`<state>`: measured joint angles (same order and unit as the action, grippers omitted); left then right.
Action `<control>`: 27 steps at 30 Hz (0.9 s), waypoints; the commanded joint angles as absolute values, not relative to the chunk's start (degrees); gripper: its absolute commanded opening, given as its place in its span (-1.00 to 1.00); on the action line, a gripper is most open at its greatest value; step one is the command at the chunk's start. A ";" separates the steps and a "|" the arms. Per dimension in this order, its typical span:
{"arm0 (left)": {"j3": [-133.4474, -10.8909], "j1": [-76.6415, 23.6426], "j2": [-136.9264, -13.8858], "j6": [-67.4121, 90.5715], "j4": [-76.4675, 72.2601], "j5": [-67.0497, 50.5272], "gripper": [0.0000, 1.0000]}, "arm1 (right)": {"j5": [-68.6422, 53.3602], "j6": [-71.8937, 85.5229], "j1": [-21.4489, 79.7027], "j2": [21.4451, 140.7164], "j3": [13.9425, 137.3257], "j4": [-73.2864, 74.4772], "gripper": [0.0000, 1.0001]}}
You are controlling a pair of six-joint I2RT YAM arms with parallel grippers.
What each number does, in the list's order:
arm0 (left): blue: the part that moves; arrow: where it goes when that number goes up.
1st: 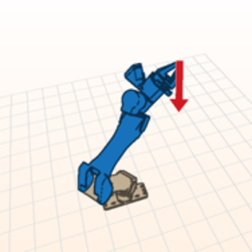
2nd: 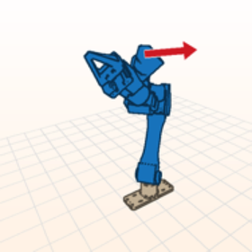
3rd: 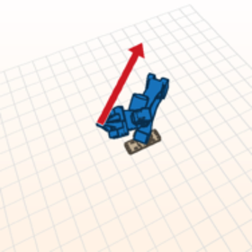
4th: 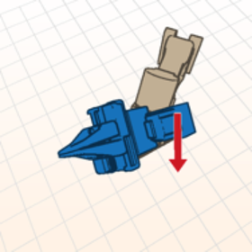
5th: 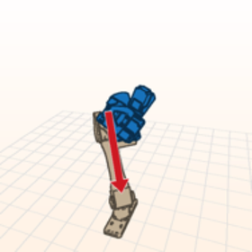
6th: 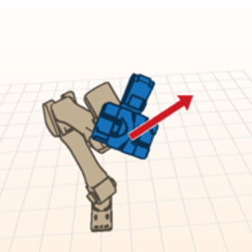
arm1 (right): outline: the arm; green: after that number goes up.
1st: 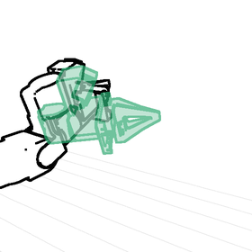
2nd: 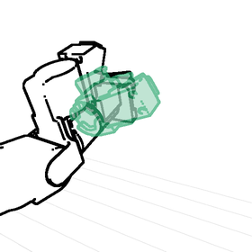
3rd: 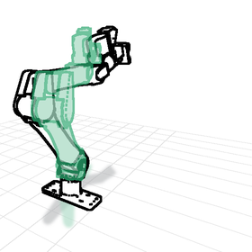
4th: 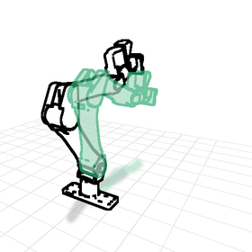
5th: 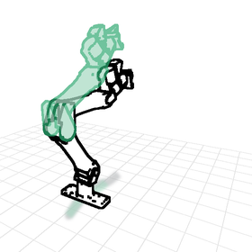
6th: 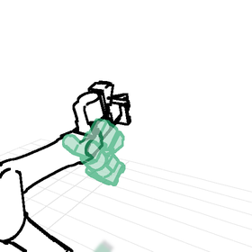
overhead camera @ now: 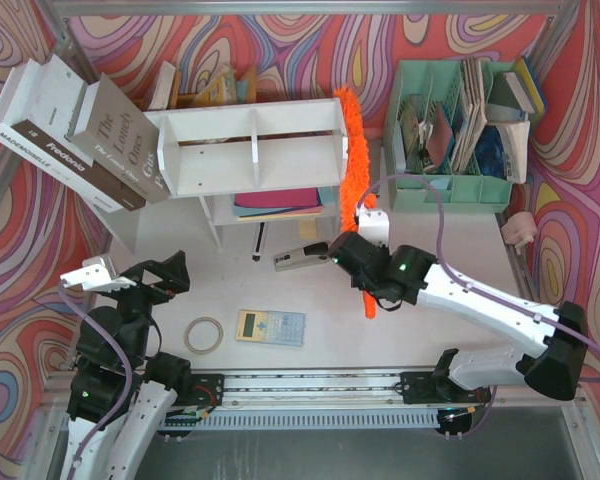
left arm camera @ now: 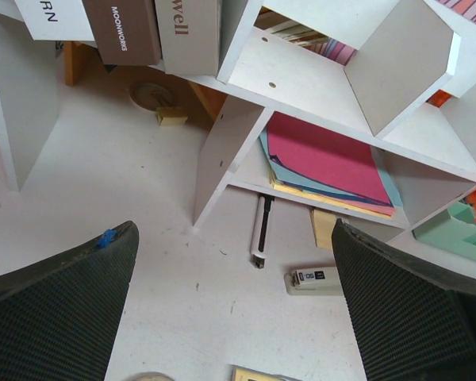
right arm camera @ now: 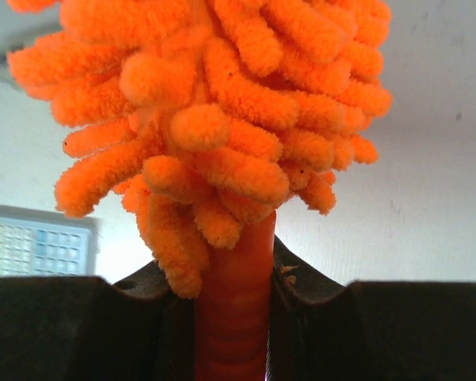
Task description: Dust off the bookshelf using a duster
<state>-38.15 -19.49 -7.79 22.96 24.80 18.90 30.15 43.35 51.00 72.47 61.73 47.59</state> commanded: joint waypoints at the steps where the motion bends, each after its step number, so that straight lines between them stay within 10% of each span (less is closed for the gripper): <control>1: -38.39 -19.25 -7.23 22.98 25.22 18.78 0.97 | 37.14 38.98 51.19 69.73 71.00 47.75 -1.00; 27: -38.05 -19.22 -6.67 23.12 24.79 18.81 0.97 | 21.71 48.92 51.24 74.35 48.29 34.71 -1.00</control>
<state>-38.15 -19.49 -6.96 22.96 25.41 18.92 23.38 46.59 50.98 72.79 49.34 40.97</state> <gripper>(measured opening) 0.984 0.336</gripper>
